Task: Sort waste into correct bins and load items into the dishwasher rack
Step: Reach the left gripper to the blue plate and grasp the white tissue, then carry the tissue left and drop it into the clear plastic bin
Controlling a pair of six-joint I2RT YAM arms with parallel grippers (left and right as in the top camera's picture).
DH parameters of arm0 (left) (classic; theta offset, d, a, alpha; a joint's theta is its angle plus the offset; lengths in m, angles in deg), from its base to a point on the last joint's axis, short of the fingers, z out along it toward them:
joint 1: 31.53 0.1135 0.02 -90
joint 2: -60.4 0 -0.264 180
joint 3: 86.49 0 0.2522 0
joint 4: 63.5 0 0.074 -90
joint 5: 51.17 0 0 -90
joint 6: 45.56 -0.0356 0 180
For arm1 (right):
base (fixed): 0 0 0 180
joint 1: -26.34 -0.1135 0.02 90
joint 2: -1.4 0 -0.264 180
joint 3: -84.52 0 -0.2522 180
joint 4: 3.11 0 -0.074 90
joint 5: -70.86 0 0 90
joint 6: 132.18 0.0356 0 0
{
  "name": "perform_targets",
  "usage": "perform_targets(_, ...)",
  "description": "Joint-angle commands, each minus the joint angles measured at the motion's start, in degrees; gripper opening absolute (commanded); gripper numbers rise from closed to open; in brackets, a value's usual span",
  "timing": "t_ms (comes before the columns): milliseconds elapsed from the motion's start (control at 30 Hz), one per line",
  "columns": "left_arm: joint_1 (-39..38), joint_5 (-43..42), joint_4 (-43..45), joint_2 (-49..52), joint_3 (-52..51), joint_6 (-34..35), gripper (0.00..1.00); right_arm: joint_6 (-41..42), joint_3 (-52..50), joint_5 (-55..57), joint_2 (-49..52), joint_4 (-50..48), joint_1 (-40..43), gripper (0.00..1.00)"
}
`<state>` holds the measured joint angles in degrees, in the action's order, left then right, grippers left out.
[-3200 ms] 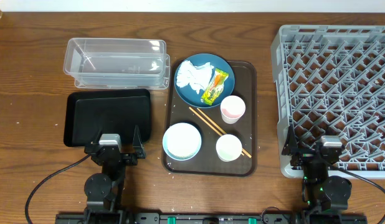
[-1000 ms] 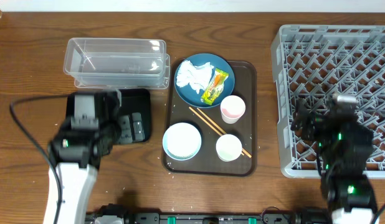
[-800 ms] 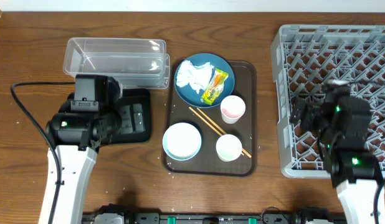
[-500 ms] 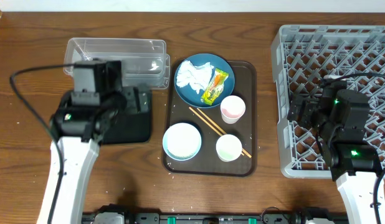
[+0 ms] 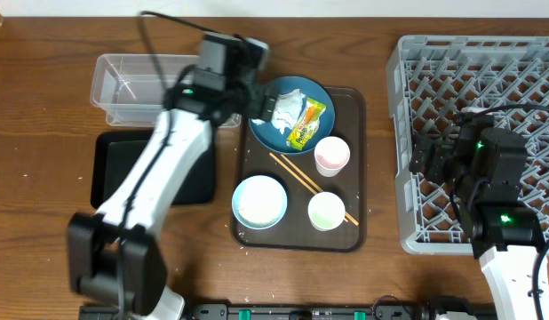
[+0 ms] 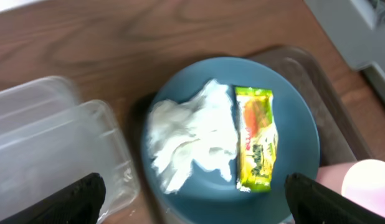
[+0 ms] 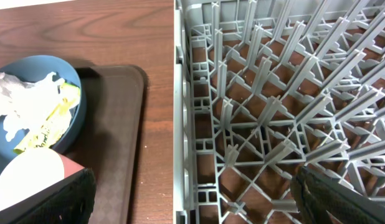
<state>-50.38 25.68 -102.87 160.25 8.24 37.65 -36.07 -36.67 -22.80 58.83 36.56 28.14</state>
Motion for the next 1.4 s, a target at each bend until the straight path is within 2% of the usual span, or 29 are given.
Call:
perform_targets(0, -2.27, 0.96, 2.16, 4.15, 1.07, -2.45, 0.94, 0.68, 1.42, -0.42, -0.13, 0.07, -0.70, 0.99)
perform_targets(267, -3.85, 2.45, 5.60, 13.14, 1.07, -2.64, 0.87, 0.66, 1.40, -0.42, -0.13, 0.11, -0.70, 0.99)
perform_targets(533, -3.85, 4.87, 5.64, 18.14, 1.03, -2.64, 0.82, 0.66, 1.40, -0.42, -0.13, 0.09, -0.70, 0.99)
perform_targets(600, -3.85, 5.29, 5.57, 18.86, 1.03, -2.62, 0.78, 0.68, 1.40, -0.42, -0.13, 0.09, -0.70, 0.99)
perform_targets(933, -4.00, 5.27, 5.16, 16.76, 1.03, -2.56, 0.13, 0.66, 1.40, -0.39, -0.15, 0.11, -0.70, 0.99)
perform_targets(1000, -3.98, 5.27, 4.63, 14.27, 1.03, -2.36, 0.06, 0.66, 1.40, -0.37, -0.15, 0.11, -0.70, 0.99)
perform_targets(1267, -1.40, 5.55, 0.79, 1.46, 1.03, -2.38, 0.06, 0.63, 1.40, -0.17, -0.15, 0.09, -0.70, 0.99)
perform_targets(1367, 1.18, 8.13, 0.42, -1.95, 1.03, -2.40, 0.06, 0.63, 1.40, -0.20, -0.15, 0.09, -0.70, 0.99)
